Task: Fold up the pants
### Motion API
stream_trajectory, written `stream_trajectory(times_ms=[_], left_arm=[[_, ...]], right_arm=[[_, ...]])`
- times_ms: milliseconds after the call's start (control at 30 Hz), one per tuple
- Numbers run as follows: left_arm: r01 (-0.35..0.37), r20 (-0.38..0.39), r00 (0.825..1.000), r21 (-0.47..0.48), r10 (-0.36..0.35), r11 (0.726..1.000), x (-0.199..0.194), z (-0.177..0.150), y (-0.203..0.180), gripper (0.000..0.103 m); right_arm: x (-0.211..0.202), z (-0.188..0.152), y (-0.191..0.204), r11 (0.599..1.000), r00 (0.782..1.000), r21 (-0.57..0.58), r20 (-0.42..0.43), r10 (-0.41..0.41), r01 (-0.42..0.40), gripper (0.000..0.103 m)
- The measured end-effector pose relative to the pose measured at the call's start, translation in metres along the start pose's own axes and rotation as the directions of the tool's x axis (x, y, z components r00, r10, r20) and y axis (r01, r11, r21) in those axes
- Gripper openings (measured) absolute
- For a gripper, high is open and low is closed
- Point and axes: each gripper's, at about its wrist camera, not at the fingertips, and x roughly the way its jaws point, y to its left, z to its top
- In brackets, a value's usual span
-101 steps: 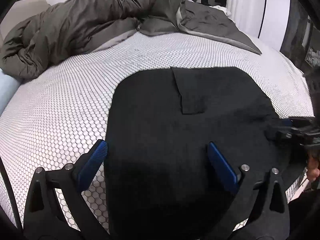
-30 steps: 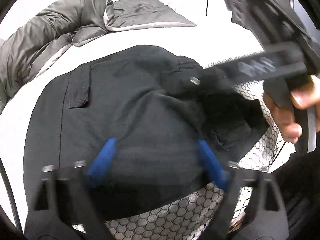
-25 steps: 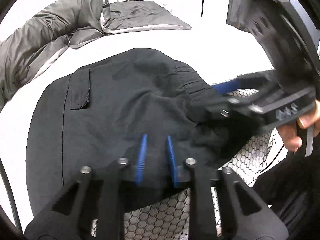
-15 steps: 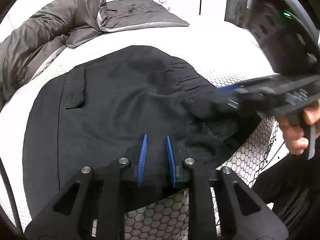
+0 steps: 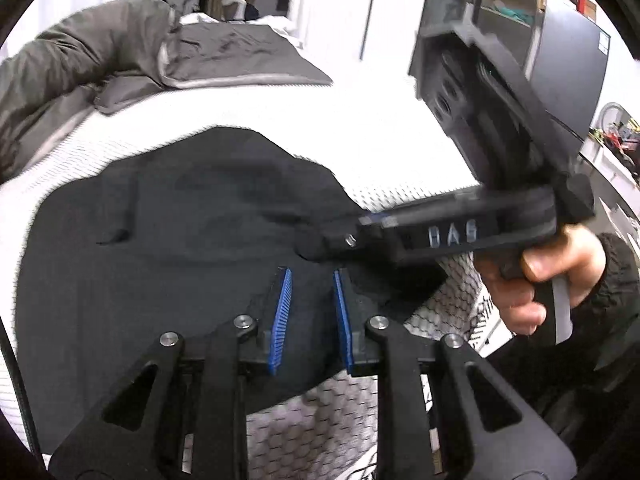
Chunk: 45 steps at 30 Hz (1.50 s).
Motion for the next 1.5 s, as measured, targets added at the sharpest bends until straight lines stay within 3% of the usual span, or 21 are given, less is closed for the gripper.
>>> stream_trajectory(times_ms=[100,233,400,533,633,733,767,800,900,1000,1200,1333,1433,1500], left_arm=[[-0.031,0.012,0.999,0.059,0.031,0.998,0.002,0.000,-0.010,0.018],[0.032,0.026,0.999,0.011,-0.032,0.999,-0.008,0.003,-0.006,0.018],[0.053,0.037,0.998,0.022,-0.054,0.998,-0.011,0.004,-0.008,0.018],[0.179,0.067,0.981,0.014,-0.180,0.984,-0.024,0.007,-0.010,0.018],[0.107,0.035,0.993,0.099,-0.111,0.989,-0.014,0.003,-0.029,0.018],[0.064,-0.036,0.998,0.106,-0.060,0.992,0.011,-0.004,-0.036,0.018],[0.050,-0.039,0.998,0.116,-0.046,0.992,0.015,-0.005,-0.039,0.018],[0.040,-0.035,0.999,0.129,-0.035,0.991,0.016,-0.005,-0.042,0.018],[0.051,-0.033,0.998,0.122,-0.047,0.991,0.014,-0.002,-0.044,0.018],[0.081,-0.034,0.996,0.092,-0.078,0.992,0.019,0.000,-0.039,0.018],[0.088,-0.019,0.996,0.119,-0.086,0.989,0.019,0.003,-0.048,0.018],[0.057,-0.050,0.997,0.148,-0.050,0.987,0.031,0.000,-0.055,0.018],[0.043,-0.052,0.998,0.144,-0.036,0.989,0.038,-0.003,-0.058,0.018],[0.041,-0.050,0.998,0.143,-0.034,0.989,0.039,-0.006,-0.059,0.018]], right_arm=[[-0.007,0.001,-0.002,1.000,1.000,0.010,0.003,-0.003,0.003,0.032],[-0.011,-0.001,-0.007,1.000,1.000,0.020,0.008,0.017,-0.017,0.034],[-0.022,-0.004,-0.006,1.000,1.000,-0.005,0.020,0.001,0.000,0.034],[-0.054,-0.015,-0.019,1.000,0.997,0.020,0.071,-0.007,0.006,0.034],[-0.065,-0.027,-0.028,0.999,0.997,0.029,0.068,-0.038,0.036,0.034],[-0.048,-0.039,-0.036,0.996,0.998,0.057,-0.009,-0.069,0.069,0.033],[-0.045,-0.040,-0.036,0.996,0.998,0.055,-0.012,-0.062,0.063,0.031],[-0.043,-0.040,-0.033,0.998,0.999,0.042,-0.012,-0.048,0.049,0.022],[-0.047,-0.042,-0.023,0.998,0.998,-0.014,0.003,-0.057,0.057,0.011],[-0.056,-0.054,-0.021,0.999,0.999,-0.021,0.020,-0.040,0.041,0.010],[-0.058,-0.074,-0.031,1.000,1.000,0.026,0.005,-0.011,0.011,0.009],[-0.062,-0.070,-0.040,0.995,0.998,0.088,0.028,0.048,-0.050,0.014],[-0.056,-0.068,-0.048,0.992,0.999,0.124,0.027,0.026,-0.029,0.009],[-0.055,-0.070,-0.040,0.997,1.000,0.079,0.018,0.001,-0.002,0.007]])
